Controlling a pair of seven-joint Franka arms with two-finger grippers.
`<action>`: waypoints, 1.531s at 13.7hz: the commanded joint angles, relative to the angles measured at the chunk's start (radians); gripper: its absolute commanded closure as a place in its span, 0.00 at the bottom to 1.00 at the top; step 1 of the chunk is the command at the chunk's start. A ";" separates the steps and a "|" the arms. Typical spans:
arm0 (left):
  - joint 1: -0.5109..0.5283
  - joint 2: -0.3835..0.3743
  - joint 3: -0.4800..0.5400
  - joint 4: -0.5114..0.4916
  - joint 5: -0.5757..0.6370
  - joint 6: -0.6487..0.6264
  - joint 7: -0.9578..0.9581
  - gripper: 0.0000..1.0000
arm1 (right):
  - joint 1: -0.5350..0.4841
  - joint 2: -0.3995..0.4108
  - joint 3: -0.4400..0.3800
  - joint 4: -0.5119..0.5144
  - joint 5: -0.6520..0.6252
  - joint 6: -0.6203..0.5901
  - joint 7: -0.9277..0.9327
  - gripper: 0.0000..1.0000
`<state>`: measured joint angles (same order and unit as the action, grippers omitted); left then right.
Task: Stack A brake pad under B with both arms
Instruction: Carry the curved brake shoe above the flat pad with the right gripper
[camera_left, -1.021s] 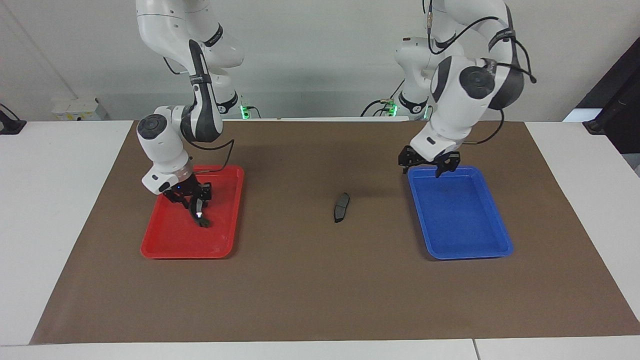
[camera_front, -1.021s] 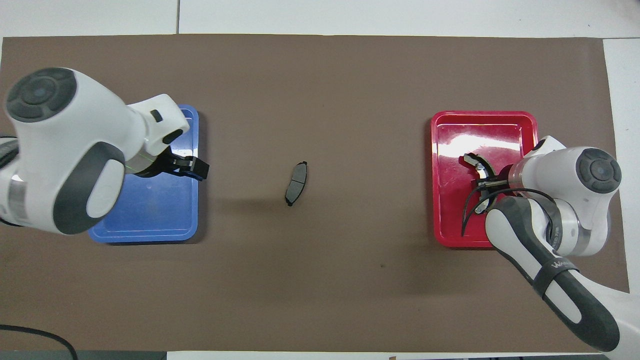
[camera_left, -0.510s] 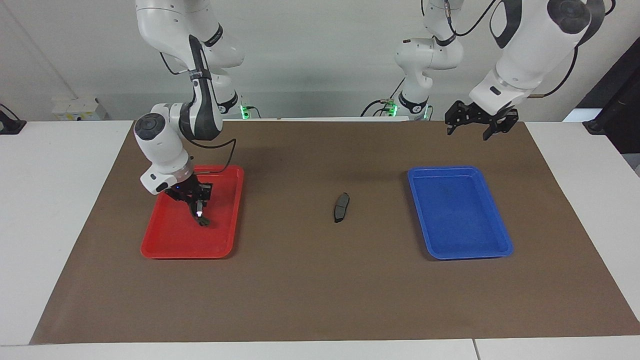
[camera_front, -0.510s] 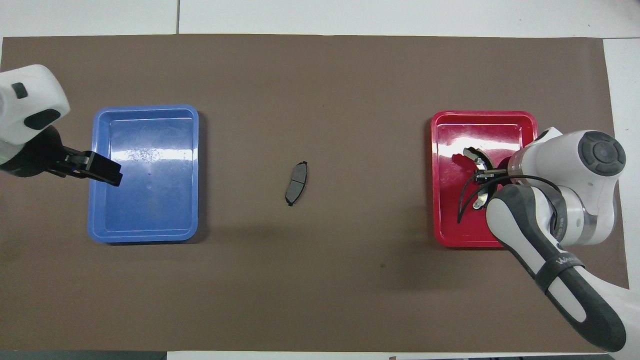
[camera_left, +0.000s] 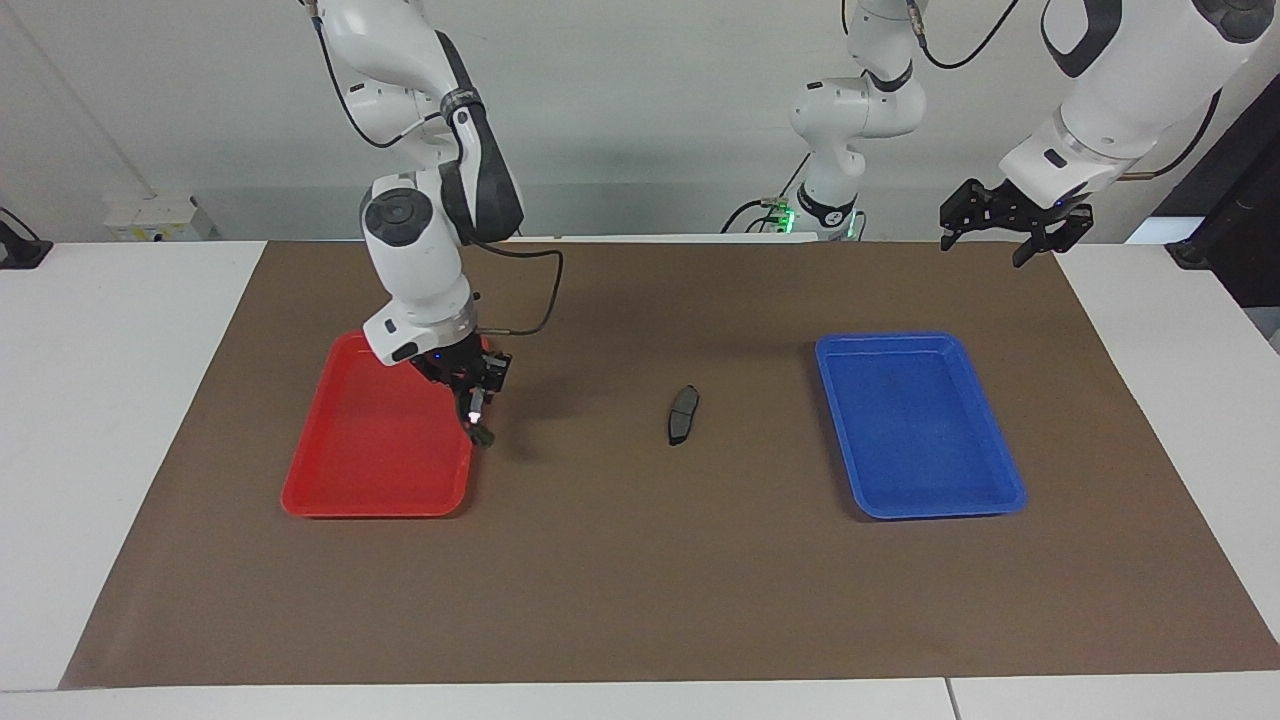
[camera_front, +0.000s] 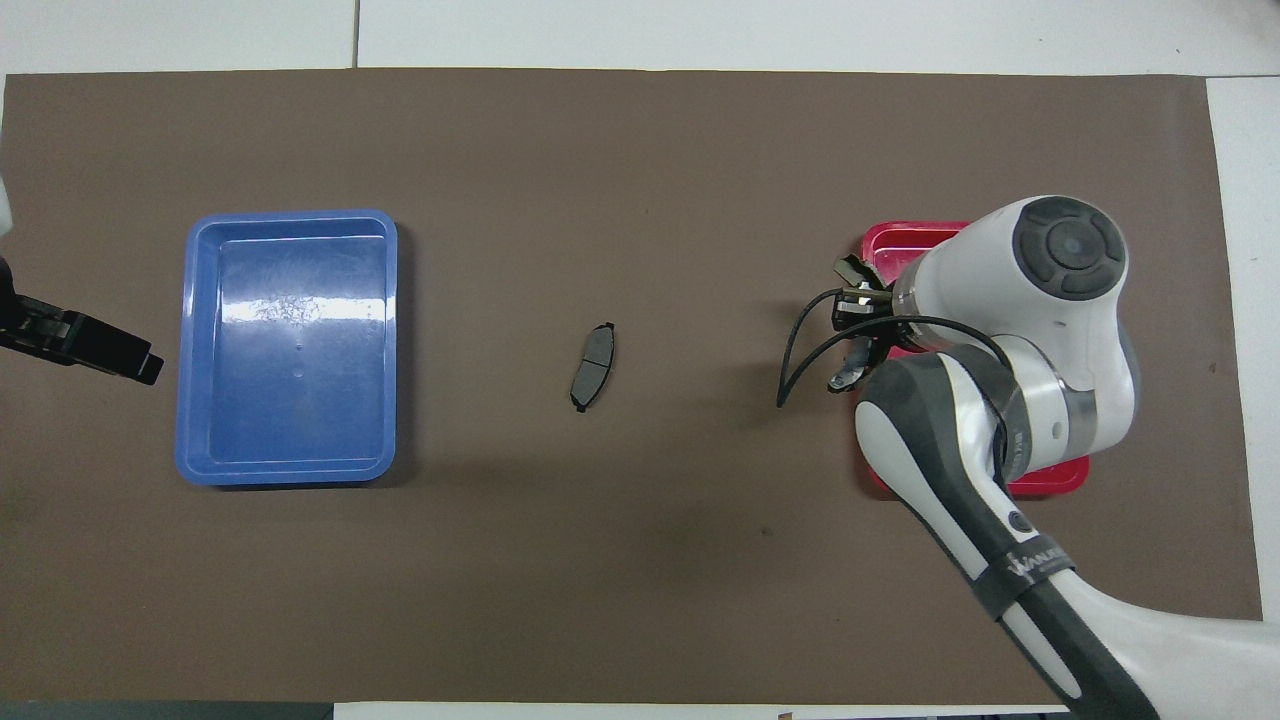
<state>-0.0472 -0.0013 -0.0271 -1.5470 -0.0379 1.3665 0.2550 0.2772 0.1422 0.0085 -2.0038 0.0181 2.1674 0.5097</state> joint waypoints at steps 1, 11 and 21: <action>-0.002 -0.025 0.001 -0.042 0.001 -0.003 0.010 0.01 | 0.101 0.132 -0.002 0.167 0.000 -0.040 0.169 1.00; 0.001 -0.025 0.001 -0.045 0.000 0.057 -0.005 0.01 | 0.290 0.379 0.001 0.428 0.016 -0.040 0.490 1.00; -0.002 -0.025 0.001 -0.065 0.024 0.191 -0.160 0.01 | 0.369 0.413 0.004 0.409 0.017 -0.012 0.592 1.00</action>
<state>-0.0471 -0.0033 -0.0264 -1.5802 -0.0288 1.5407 0.1235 0.6414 0.5500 0.0114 -1.6034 0.0192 2.1491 1.0742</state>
